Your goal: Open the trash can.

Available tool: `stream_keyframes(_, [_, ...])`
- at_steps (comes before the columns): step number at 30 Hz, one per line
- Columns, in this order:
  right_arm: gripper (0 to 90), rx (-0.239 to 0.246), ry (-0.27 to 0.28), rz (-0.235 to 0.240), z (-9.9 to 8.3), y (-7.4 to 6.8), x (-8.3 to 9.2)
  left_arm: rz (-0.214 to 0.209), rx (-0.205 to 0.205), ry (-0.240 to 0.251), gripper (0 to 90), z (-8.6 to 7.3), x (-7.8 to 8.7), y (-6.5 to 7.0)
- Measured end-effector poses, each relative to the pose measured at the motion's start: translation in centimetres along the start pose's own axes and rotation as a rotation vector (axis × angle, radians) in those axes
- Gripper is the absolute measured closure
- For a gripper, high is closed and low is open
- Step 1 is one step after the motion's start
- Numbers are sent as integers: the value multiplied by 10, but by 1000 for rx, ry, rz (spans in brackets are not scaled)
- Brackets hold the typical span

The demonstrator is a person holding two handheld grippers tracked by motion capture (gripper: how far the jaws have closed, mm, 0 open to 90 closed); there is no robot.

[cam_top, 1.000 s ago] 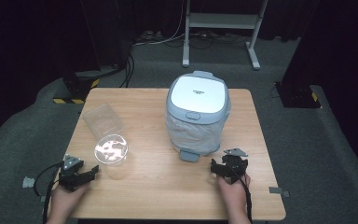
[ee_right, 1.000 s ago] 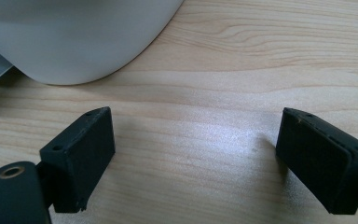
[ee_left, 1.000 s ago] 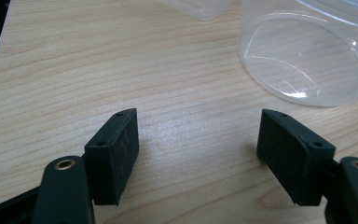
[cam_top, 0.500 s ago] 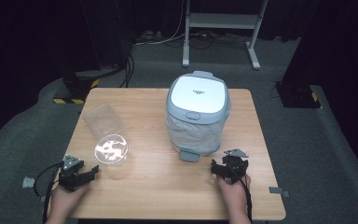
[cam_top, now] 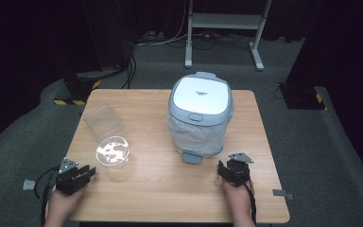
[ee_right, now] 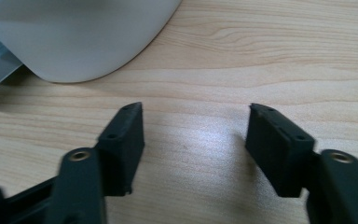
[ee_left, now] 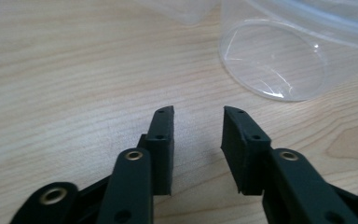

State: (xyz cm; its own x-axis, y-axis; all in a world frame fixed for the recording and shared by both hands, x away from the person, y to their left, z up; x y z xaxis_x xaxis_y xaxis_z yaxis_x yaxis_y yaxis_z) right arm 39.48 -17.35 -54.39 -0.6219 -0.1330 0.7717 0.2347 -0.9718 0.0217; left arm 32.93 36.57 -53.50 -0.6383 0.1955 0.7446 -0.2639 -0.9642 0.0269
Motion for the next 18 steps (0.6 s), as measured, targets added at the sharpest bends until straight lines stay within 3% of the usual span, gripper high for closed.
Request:
stream_keyframes(10, [587, 11, 1, 8, -1, -1, 3, -18, -7, 87, 787, 16, 27, 14])
stream_keyframes(18, [730, 13, 4, 26, -1, 0, 5, -71, -39, 126, 834, 49, 35, 41])
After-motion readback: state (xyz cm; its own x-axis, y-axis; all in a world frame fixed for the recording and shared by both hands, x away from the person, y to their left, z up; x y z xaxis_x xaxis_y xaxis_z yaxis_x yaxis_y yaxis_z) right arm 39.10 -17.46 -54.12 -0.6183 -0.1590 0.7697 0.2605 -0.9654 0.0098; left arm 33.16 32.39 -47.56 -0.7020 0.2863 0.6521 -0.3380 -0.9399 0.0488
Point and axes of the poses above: each handheld gripper's, and its own axes: x roughly backward along the jaws, z roughly out of its top, y roughly to its right, the point moved 3 cm from there along -x, roughly forward along the jaws, and after that the axes turned 8 degrees about -y, right-handed, at the moved point
